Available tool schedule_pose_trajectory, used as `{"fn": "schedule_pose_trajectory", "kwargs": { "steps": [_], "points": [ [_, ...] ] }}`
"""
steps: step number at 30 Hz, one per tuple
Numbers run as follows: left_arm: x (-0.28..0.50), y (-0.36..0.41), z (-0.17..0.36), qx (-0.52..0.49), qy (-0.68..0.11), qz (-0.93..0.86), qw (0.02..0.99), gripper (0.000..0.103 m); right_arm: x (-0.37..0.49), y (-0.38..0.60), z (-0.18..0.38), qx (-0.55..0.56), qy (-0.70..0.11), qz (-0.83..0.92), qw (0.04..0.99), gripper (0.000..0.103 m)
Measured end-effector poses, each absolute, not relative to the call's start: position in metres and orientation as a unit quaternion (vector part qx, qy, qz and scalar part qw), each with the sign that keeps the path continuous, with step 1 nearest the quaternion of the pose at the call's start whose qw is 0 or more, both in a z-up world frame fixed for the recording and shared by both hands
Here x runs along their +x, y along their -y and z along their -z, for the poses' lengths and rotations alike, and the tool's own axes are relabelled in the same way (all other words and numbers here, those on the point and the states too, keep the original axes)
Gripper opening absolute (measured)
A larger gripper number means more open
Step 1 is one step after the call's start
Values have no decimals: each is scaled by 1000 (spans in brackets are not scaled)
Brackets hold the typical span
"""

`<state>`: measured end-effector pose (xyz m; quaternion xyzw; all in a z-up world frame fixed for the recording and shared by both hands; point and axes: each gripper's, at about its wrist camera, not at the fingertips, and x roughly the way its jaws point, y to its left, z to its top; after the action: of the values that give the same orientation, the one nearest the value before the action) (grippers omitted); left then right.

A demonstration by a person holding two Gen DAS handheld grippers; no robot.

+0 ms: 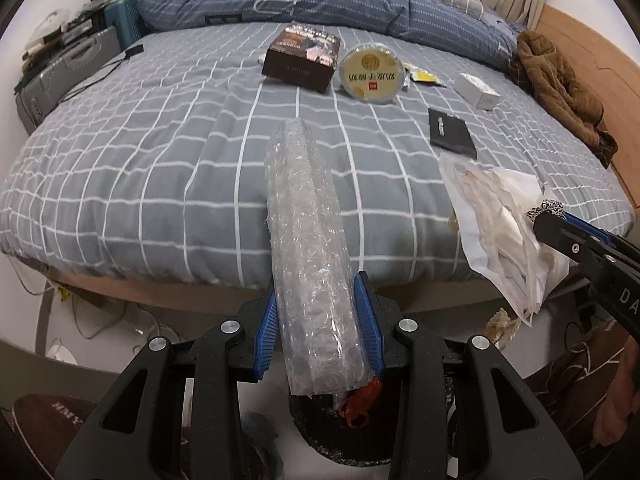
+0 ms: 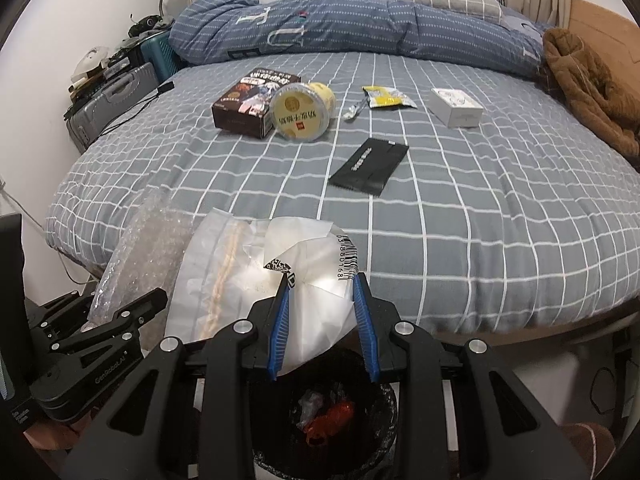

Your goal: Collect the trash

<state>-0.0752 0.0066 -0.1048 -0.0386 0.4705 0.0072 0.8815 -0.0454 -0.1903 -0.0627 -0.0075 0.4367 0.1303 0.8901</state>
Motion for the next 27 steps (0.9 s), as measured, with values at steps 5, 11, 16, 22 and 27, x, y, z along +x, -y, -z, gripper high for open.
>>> {"fn": "schedule_pose_trajectory", "kwargs": {
  "steps": [5, 11, 16, 22, 27],
  "points": [
    [-81, -6, 116, -38, -483, -9, 875, 35, -52, 188, 71, -8, -448, -130, 884, 29],
    [-85, -7, 134, -45, -503, -4, 863, 34, -58, 185, 88, -17, -467, -127, 875, 29],
    [-93, -7, 149, -51, -519, -2, 853, 34, -66, 182, 106, -24, -489, -129, 862, 29],
    [-100, -11, 173, -56, -545, -4, 837, 33, -75, 182, 132, -35, -518, -128, 845, 29],
    [-102, -9, 194, -49, -565, -2, 823, 33, -80, 180, 156, -47, -539, -127, 831, 29]
  ]
}}
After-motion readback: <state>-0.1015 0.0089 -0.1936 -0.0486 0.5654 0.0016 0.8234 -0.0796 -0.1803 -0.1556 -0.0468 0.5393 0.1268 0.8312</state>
